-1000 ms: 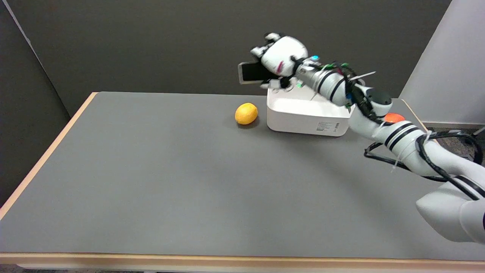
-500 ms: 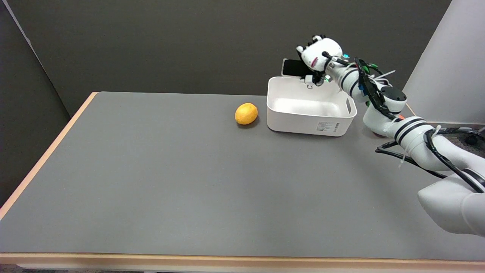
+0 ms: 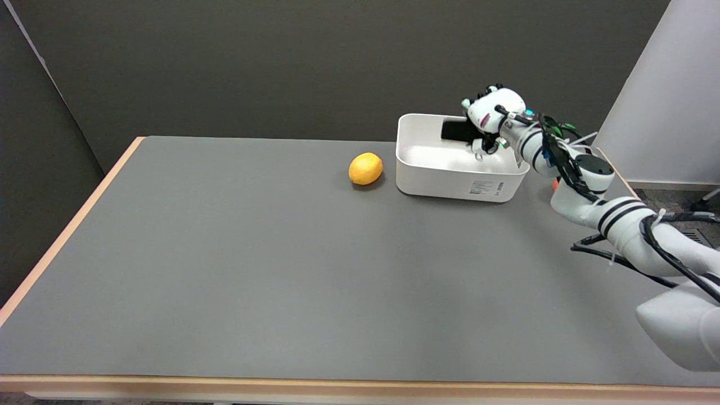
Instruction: Place the blackboard eraser into white box.
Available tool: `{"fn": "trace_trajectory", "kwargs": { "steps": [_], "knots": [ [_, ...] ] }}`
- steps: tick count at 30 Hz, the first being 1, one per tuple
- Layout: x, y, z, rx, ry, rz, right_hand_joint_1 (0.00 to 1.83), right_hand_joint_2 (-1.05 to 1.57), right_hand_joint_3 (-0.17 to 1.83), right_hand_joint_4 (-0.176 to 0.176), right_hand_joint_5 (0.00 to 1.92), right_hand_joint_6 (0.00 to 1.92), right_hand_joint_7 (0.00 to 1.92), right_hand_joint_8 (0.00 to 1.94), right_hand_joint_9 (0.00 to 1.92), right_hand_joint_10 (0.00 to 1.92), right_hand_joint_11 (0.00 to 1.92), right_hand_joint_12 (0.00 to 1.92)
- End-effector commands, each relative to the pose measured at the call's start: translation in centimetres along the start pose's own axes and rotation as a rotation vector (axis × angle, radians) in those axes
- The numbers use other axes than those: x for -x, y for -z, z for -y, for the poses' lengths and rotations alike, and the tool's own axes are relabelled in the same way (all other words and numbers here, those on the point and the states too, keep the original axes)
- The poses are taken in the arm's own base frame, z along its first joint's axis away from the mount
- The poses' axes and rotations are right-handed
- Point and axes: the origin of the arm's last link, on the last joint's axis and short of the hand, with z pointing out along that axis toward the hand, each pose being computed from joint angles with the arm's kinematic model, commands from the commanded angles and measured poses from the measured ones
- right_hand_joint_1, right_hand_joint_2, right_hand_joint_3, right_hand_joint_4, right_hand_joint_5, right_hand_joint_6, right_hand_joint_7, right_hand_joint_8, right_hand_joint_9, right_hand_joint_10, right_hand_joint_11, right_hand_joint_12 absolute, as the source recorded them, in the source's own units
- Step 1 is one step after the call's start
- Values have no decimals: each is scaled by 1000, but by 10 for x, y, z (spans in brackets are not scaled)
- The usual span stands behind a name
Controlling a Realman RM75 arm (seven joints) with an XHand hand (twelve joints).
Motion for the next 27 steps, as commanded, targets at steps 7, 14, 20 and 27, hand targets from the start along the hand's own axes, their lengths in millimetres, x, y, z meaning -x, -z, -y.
{"fn": "trace_trajectory", "kwargs": {
  "steps": [7, 14, 20, 27],
  "knots": [
    [17, 54, -46, 68, -750, -188, 523, 526, 859, 61, -1, -1, -1, -1, -1, 99, -1, 777],
    [21, 93, -92, 124, -1369, -643, 459, 635, 717, 41, -1, -1, -1, -1, -1, -1, -1, 318],
    [7, 148, -124, 163, -1630, -1159, 477, 667, 999, 30, 7, 85, 36, 68, 2, 187, -1, 442],
    [-17, 180, -139, 34, -1540, -1147, 408, 725, 844, 14, 13, 255, 47, 222, 4, 358, -1, 581]
  ]
}}
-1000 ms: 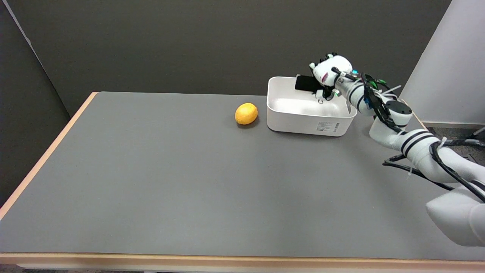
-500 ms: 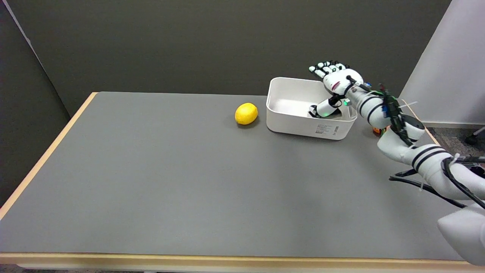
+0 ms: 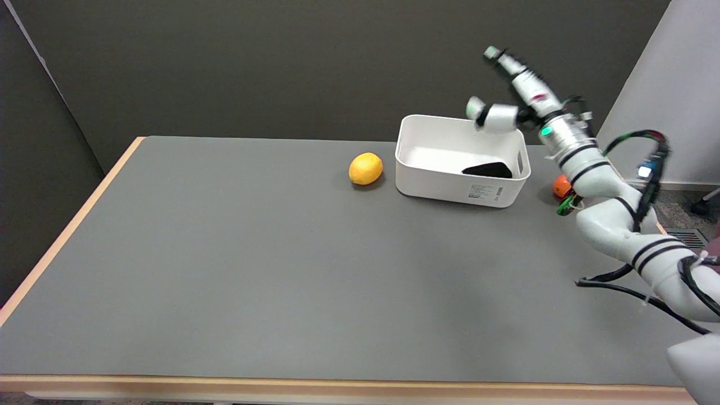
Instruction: Place the blackboard eraser into white box.
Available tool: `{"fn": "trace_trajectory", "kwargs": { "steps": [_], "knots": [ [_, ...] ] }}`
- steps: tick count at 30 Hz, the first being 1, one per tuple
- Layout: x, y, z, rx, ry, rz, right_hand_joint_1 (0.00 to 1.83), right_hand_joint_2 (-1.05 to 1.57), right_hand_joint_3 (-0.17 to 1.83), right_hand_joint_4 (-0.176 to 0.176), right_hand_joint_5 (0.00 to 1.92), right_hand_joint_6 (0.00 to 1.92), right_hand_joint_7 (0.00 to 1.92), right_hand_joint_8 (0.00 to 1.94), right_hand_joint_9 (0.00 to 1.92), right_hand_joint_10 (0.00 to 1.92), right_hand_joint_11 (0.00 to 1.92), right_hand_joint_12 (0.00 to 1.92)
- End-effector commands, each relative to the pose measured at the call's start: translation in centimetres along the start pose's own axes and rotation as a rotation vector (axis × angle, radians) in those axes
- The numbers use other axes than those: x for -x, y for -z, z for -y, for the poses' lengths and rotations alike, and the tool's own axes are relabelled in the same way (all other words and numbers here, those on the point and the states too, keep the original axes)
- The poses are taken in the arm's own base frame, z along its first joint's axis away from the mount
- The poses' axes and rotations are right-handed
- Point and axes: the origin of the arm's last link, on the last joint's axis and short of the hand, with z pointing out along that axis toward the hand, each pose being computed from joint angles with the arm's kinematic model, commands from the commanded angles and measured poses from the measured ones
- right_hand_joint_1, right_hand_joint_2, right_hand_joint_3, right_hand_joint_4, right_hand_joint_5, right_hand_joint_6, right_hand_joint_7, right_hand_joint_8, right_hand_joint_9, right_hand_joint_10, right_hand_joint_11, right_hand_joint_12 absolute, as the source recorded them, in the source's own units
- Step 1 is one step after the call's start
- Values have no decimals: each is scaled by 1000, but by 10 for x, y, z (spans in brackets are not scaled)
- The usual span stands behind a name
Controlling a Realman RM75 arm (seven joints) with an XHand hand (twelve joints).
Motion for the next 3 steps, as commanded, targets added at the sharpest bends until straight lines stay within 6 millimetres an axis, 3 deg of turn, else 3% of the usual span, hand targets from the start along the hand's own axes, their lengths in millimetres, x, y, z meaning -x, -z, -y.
{"fn": "trace_trajectory", "kwargs": {
  "steps": [1, 3],
  "knots": [
    [-129, 100, -15, -235, -578, -701, 594, 619, 959, 15, 73, 115, 88, 128, 28, 267, -1, 514],
    [-130, 108, -20, -231, -577, -732, 643, 599, 996, 13, 96, 61, 107, 72, 39, 210, -1, 450]
  ]
}}
